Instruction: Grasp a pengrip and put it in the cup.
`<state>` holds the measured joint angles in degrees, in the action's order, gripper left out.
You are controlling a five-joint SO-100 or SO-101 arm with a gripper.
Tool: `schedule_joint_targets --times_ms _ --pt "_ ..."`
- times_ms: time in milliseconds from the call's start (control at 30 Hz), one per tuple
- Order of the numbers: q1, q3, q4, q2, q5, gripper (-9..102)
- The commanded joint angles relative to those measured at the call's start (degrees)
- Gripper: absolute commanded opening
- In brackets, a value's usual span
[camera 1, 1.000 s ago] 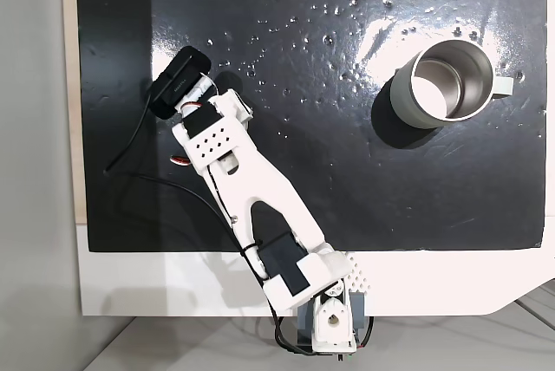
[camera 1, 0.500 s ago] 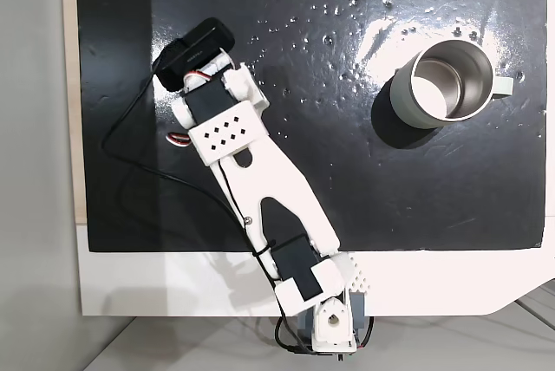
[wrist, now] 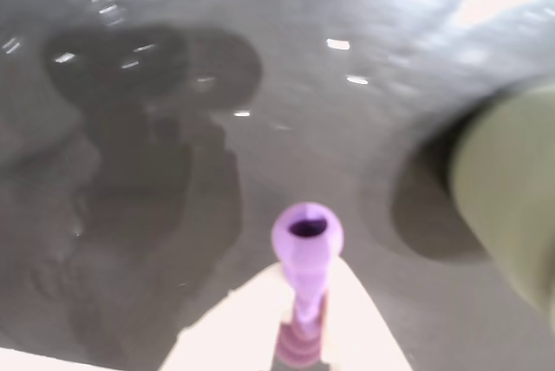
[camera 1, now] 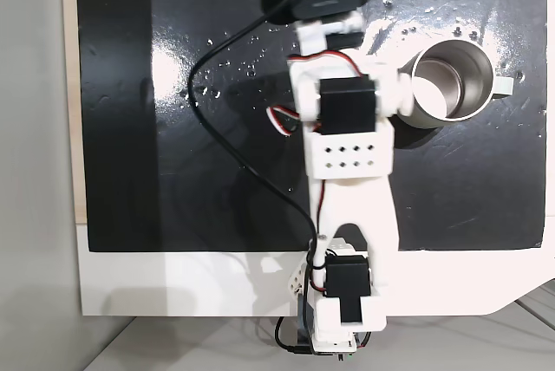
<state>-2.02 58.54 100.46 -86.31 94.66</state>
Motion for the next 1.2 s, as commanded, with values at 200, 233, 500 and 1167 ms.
schedule_joint_targets --times_ms 200,233,500,1167 --pt "16.3 -6.1 -1.9 -3.1 3.8 0" --pt "17.6 -6.1 -2.8 -3.1 4.7 0" --pt "24.0 -6.1 -10.7 -2.2 8.7 0" --pt "25.8 -0.5 -19.2 -4.5 9.5 38"
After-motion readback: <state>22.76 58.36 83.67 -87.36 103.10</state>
